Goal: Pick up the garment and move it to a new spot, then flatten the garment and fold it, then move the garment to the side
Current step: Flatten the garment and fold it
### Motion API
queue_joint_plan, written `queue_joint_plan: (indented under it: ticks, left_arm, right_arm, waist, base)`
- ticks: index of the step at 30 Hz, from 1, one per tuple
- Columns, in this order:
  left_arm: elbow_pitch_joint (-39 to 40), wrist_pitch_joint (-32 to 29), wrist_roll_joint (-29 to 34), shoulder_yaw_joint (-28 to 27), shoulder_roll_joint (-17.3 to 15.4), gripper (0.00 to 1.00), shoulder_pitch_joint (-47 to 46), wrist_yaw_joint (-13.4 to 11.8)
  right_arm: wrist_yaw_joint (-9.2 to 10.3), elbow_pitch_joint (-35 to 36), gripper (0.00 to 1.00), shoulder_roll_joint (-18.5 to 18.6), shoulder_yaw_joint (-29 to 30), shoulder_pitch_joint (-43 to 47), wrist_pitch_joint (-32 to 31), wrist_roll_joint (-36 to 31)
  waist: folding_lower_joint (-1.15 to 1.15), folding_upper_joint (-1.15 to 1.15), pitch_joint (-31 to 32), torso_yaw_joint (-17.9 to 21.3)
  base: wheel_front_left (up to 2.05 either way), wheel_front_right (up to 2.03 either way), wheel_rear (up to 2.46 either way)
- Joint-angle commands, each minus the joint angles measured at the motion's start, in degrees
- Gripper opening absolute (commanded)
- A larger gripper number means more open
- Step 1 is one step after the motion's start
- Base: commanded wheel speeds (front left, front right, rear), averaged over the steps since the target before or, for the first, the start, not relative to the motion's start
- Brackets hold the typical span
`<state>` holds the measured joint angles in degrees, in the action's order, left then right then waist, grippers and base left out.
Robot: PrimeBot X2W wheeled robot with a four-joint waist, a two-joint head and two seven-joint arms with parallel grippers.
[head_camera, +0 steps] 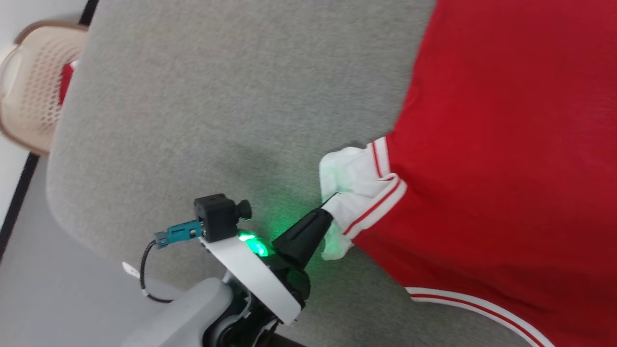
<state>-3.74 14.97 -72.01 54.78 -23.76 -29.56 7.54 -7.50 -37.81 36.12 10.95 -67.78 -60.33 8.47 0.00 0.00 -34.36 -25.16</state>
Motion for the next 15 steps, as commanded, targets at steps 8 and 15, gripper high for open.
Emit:
queue_joint_plan:
  ticks: [8, 15]
  left_arm:
    - [-0.6, 0.3, 1.41, -3.98, -2.63, 0.0, 4.26, -0.16]
    - [-0.8, 0.3, 1.84, -7.16, -4.99, 0.0, 8.12, -0.15]
  right_arm:
    - [0.02, 11.37, 0.0, 6.07, -9.8, 12.61, -1.89, 16.75]
    - [0.02, 27.7, 0.0, 8.62, -6.09, 36.81, -1.84, 30.17]
  waist:
    - [0.0, 0.0, 6.22, 7.65]
    - [0.0, 0.0, 11.07, 12.94]
  base:
    - [0.0, 0.0, 0.0]
    - [0.0, 0.0, 0.0]
